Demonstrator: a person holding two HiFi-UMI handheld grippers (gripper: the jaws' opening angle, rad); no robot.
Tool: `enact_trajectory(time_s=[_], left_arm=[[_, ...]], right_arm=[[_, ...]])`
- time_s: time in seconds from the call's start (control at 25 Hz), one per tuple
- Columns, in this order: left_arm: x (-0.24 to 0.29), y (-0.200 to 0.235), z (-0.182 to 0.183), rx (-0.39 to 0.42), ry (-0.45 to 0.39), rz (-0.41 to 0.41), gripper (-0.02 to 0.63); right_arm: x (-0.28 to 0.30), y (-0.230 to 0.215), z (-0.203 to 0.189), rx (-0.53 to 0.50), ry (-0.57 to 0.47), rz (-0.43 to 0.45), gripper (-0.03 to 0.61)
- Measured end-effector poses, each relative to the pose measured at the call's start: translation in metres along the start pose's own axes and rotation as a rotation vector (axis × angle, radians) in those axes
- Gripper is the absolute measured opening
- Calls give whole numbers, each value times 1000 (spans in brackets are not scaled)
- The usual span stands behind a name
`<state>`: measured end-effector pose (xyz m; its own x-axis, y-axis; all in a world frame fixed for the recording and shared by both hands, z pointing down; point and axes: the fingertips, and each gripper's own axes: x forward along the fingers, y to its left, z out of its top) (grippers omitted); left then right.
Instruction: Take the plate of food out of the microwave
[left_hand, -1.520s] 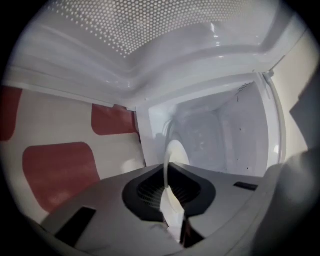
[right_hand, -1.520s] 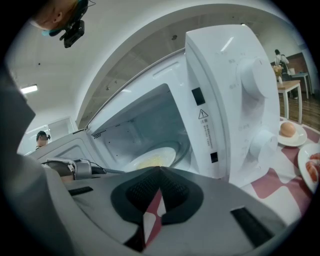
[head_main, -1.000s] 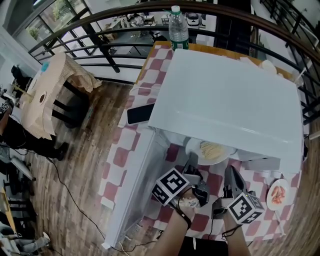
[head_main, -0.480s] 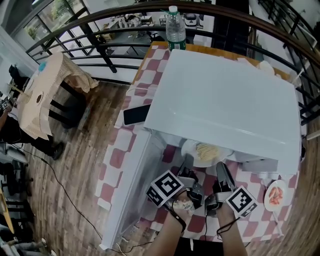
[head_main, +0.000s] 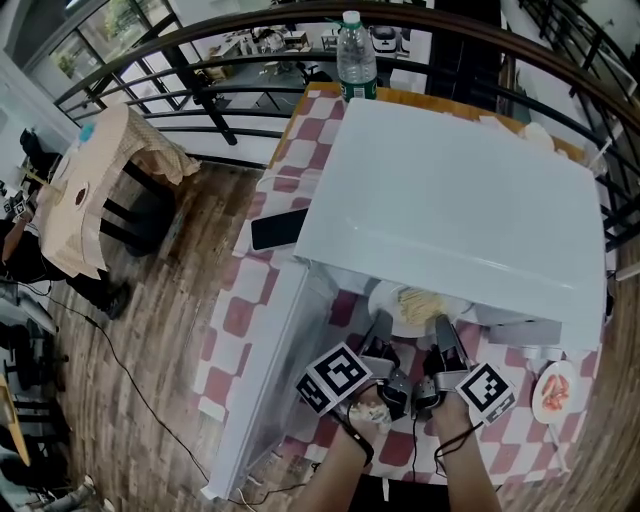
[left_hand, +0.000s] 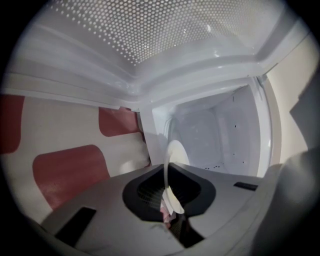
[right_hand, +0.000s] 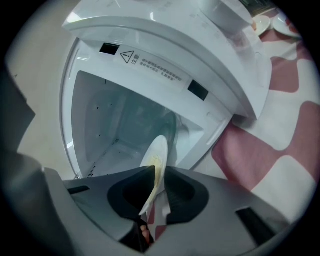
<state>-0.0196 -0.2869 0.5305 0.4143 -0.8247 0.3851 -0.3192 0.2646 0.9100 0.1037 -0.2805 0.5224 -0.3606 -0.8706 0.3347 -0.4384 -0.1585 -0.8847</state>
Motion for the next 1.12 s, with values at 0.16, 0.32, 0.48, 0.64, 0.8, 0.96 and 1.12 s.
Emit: enact_trajectory(time_s=[0.16,0.32,0.48,0.64,0.8,0.96,1.12], left_arm=[[-2,1,1,10,5,3,31],[-6,2,-2,20,15,1,31],[-9,1,-8,20,29,-4,31],[-12,-1,-13,28,42,-10,31],[-16,-5,-17,31,52,-19,31],[-21,-6,-22,40,64,-24,31],[-28,-8,-26,51,72,-32,31]], right_arm=[[-6,-7,-3,9,1,-49,40],[-13,-14,-5,11,-1,-90,38],[-19,-11,-4,17,-18,-79,38],[-29,-15,-3,13,-29,-107,38],[-38,-14,-2,-1,-41,-119,38],[-46,-14,-4,-5,-52,-129,43],[-52,-9,-6,14,-74,-95,43]])
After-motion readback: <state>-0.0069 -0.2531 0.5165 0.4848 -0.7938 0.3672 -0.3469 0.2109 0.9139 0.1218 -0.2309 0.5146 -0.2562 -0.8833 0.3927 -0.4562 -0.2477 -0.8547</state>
